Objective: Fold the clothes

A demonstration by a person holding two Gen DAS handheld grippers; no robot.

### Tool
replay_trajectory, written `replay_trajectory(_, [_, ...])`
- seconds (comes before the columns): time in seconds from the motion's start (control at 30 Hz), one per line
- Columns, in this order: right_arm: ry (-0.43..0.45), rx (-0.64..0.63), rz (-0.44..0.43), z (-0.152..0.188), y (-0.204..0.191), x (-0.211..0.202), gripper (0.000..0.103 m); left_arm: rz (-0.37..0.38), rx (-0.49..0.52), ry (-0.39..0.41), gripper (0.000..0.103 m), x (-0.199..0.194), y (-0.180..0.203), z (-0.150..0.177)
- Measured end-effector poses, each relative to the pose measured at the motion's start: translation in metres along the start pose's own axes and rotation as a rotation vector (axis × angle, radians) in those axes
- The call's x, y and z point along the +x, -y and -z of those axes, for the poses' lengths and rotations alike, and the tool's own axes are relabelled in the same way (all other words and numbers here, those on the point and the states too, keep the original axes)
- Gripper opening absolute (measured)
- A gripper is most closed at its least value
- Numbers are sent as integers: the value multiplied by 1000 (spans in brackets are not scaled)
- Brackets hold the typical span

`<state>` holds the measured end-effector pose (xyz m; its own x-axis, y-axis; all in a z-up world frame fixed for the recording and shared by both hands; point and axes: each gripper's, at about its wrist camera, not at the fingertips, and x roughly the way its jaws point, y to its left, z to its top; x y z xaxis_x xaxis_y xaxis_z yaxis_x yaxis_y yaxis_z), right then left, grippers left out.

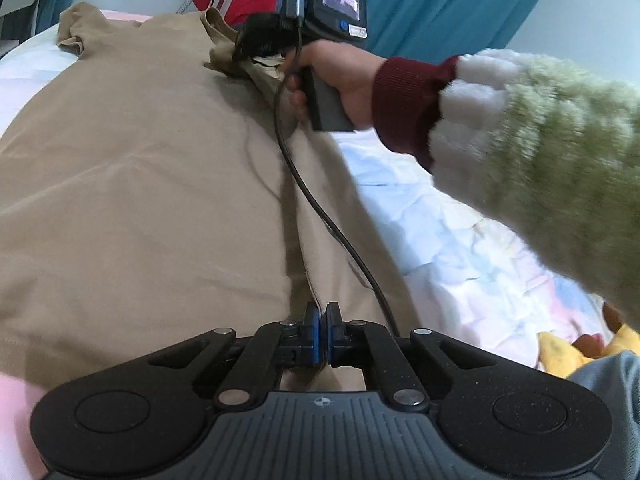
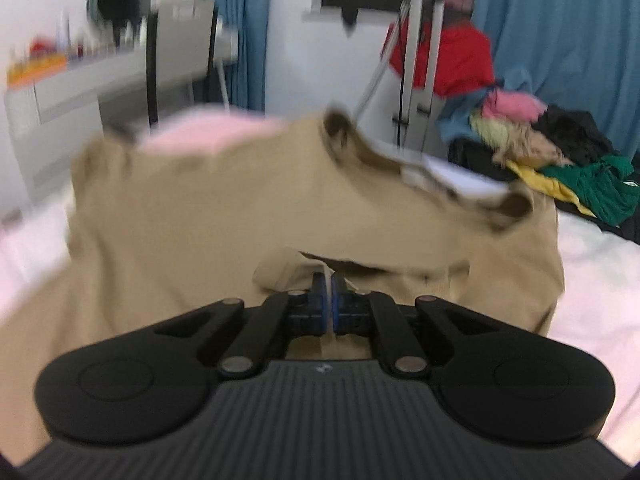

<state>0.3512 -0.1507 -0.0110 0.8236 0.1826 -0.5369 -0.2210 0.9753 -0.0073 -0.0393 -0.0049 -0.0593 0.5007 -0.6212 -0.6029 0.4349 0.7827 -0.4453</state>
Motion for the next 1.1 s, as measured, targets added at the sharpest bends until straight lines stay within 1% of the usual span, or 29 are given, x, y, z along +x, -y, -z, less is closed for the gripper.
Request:
replay_trajectory(0.1, [74, 28, 15, -14, 0, -8, 5, -18, 3, 10, 3, -3, 4, 3])
replay_trajectory(0.2, [47, 58, 37, -13, 4, 0, 6, -54, 17, 19, 5, -4, 5, 1])
replay_trajectory(0.27, [35, 75, 47, -7, 8, 1, 8, -83, 18, 22, 15, -5, 0, -3])
replay_trajectory(0.3, [26, 91, 42, -4, 10, 1, 8, -100, 19, 26, 30, -6, -2, -4])
replay_trajectory(0.33, [16, 101, 31, -1, 12, -1, 9, -119, 23, 32, 48, -7, -3, -6])
replay_trajectory(0.37, [11, 109, 26, 2, 12, -5, 12, -135, 27, 39, 55, -8, -4, -9])
replay_trajectory(0.4, [17, 113, 34, 4, 11, -12, 35, -149, 35, 47, 61, -10, -4, -11])
replay_trajectory(0.43, [23, 118, 43, 7, 10, -19, 51, -159, 47, 60, 64, -12, -2, -13])
replay_trajectory(0.47, [36, 126, 50, 9, 9, -27, 80, -166, 62, 76, 67, -14, 0, -16])
replay_trajectory(0.5, [62, 142, 53, 12, 10, -39, 87, -175, 77, 96, 73, -16, 2, -18])
replay_trajectory(0.53, [89, 158, 57, 14, 10, -51, 85, -187, 93, 121, 81, -19, 5, -19])
replay_trajectory(0.57, [108, 176, 59, 16, 11, -63, 85, -199, 108, 146, 83, -23, 7, -20])
replay_trajectory(0.63, [115, 205, 66, 21, 12, -85, 85, -212, 123, 183, 83, -32, 11, -20])
replay_trajectory(0.73, [146, 214, 80, 32, 11, -123, 85, -212, 119, 232, 85, -47, 15, -20])
replay_trajectory(0.83, [180, 205, 111, 44, 9, -164, 85, -222, 133, 296, 87, -60, 25, -19])
replay_trajectory(0.9, [202, 193, 136, 53, 7, -191, 85, -226, 148, 349, 87, -72, 32, -16])
replay_trajectory(1.0, [237, 164, 172, 72, 7, -228, 85, -224, 208, 427, 89, -85, 56, -13])
replay_trajectory(1.03, [240, 157, 181, 80, 8, -239, 85, -227, 227, 447, 92, -89, 65, -11])
replay_trajectory(1.1, [230, 167, 205, 94, 9, -259, 85, -238, 260, 481, 94, -96, 78, -8])
